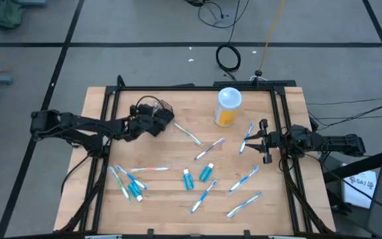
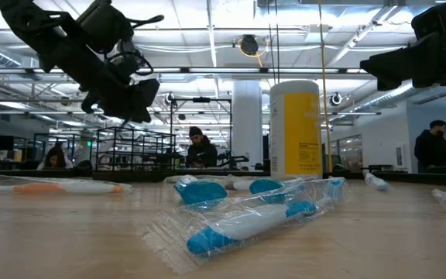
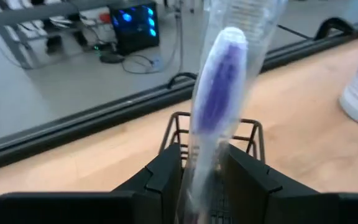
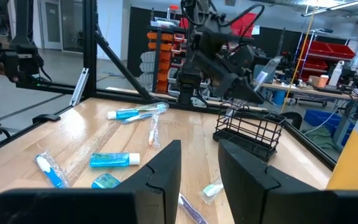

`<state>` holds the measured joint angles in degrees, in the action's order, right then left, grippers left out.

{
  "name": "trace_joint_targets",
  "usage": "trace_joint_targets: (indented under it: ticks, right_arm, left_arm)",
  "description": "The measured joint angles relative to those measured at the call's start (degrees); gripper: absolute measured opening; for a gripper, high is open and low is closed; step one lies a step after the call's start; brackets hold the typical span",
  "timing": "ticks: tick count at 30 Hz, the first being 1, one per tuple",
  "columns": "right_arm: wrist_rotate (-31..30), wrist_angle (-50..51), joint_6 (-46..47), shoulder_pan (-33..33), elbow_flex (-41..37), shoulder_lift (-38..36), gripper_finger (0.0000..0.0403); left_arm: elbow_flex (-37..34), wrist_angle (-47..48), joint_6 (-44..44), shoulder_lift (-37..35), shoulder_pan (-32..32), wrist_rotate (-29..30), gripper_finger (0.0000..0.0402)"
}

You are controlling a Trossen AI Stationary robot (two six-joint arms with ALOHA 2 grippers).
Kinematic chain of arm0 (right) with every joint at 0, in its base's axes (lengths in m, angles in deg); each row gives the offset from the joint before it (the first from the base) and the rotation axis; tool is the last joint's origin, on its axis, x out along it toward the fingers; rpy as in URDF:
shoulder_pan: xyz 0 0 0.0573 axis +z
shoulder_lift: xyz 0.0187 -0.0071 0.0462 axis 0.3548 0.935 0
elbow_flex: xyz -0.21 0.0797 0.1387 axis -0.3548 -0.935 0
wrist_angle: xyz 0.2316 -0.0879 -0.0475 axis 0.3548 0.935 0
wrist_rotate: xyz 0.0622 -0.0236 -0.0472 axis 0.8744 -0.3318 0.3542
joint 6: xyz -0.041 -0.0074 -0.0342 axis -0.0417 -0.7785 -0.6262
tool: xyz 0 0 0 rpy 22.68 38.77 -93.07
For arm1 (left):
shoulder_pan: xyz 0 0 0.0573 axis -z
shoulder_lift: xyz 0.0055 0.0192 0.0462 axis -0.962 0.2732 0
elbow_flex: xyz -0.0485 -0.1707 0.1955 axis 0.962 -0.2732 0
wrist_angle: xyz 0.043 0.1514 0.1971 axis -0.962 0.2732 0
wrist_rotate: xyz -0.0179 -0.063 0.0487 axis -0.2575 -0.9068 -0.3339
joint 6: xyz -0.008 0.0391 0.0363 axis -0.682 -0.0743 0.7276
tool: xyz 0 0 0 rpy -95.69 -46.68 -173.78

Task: Pick & Place toothbrushing station
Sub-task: Put the left violet toothbrush into the black wire organizer

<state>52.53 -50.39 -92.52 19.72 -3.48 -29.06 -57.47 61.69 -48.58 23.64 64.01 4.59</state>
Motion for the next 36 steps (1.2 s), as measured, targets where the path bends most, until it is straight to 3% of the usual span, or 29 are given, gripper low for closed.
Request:
trace_joint_targets:
  ticks: [4,12,23,27,36]
  right_arm:
    - [0.0,0.0,0.0,0.0,0.0,0.0,0.0098]
    - [0.0,0.0,-0.1,0.0,0.0,0.0,0.0098]
    - [0.0,0.0,-0.1,0.0,0.0,0.0,0.0098]
    - [0.0,0.0,-0.1,0.0,0.0,0.0,0.0098]
    - [0.0,0.0,0.1,0.0,0.0,0.0,0.0098]
  left_arm:
    - [0.0,4.0,-0.5,0.1,-0.9,-2.0,0.0102]
    - [0.0,5.8,-0.7,0.0,0.8,-1.5,0.0009]
    - [0.0,5.1,1.1,-2.9,1.8,3.5,0.0009]
    - [0.0,5.5,2.1,-5.0,2.7,9.3,0.0003]
    - [-1.8,5.8,-8.9,-1.8,6.2,18.9,0.0003]
